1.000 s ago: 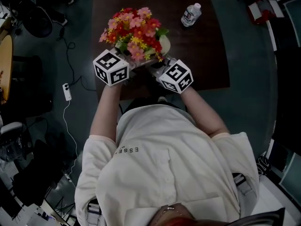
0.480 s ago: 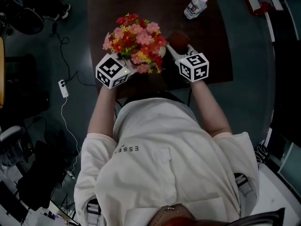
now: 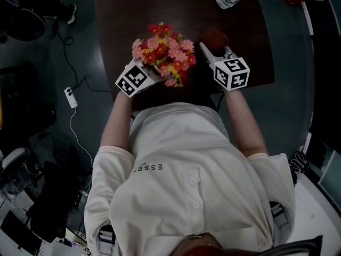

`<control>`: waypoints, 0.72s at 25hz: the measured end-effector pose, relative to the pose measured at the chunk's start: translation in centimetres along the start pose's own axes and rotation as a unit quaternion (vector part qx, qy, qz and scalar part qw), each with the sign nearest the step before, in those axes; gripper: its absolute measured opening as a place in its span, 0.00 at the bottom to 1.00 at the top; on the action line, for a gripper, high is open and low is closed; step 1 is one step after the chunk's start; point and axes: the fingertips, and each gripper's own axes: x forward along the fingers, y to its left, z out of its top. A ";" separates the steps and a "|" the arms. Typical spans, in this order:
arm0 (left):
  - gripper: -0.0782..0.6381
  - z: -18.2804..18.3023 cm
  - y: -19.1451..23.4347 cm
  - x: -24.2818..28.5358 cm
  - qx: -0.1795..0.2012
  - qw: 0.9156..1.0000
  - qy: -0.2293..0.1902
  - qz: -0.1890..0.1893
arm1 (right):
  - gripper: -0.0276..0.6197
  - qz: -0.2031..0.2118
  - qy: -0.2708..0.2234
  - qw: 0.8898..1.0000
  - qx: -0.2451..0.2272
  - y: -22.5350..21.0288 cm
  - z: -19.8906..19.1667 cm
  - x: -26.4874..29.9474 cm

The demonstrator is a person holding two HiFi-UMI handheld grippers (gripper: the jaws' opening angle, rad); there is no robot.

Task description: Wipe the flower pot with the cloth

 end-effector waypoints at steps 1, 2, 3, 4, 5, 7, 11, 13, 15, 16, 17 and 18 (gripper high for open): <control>0.89 -0.6 0.0 0.1 0.001 1.000 0.006 -0.001 | 0.12 -0.002 0.002 1.000 0.002 0.1 -0.4 0.1; 0.89 -1.3 0.0 0.3 0.001 1.000 0.011 -0.002 | 0.12 -0.003 0.004 1.000 0.004 0.1 -0.8 0.2; 0.89 -1.8 0.0 0.4 -0.001 1.000 0.015 -0.002 | 0.12 -0.004 0.006 1.000 0.006 0.2 -1.2 0.2; 0.89 -2.3 -0.2 0.6 -0.002 1.000 0.019 -0.004 | 0.12 -0.004 0.008 1.000 0.008 0.3 -1.5 0.2; 0.89 -2.8 -0.3 0.7 -0.002 1.000 0.023 -0.008 | 0.12 -0.003 0.009 1.000 0.009 0.4 -1.7 0.3; 0.89 -3.4 -0.4 1.0 0.002 0.999 0.030 -0.017 | 0.12 -0.002 0.012 1.000 0.007 0.7 -2.1 0.4; 0.89 -3.8 -0.4 1.4 0.005 0.999 0.032 -0.019 | 0.12 -0.002 0.020 1.000 -0.003 1.6 -2.9 0.4; 0.89 -3.9 -0.5 1.5 0.006 0.999 0.037 -0.020 | 0.12 -0.004 0.022 1.000 -0.002 1.8 -3.0 0.2; 0.89 -3.9 -0.4 1.6 0.007 0.999 0.043 -0.021 | 0.12 -0.008 0.022 1.000 0.001 1.8 -3.1 -0.1; 0.89 -3.9 -0.4 1.6 0.005 0.999 0.045 -0.019 | 0.12 -0.010 0.022 1.000 0.002 1.8 -3.1 -0.2; 0.89 -3.8 -0.4 1.6 0.000 0.999 0.043 -0.017 | 0.12 -0.012 0.022 1.000 0.002 1.8 -3.2 -0.4; 0.89 -3.6 -0.4 1.4 -0.007 0.999 0.038 -0.013 | 0.12 -0.014 0.022 1.000 0.003 1.9 -3.3 -0.6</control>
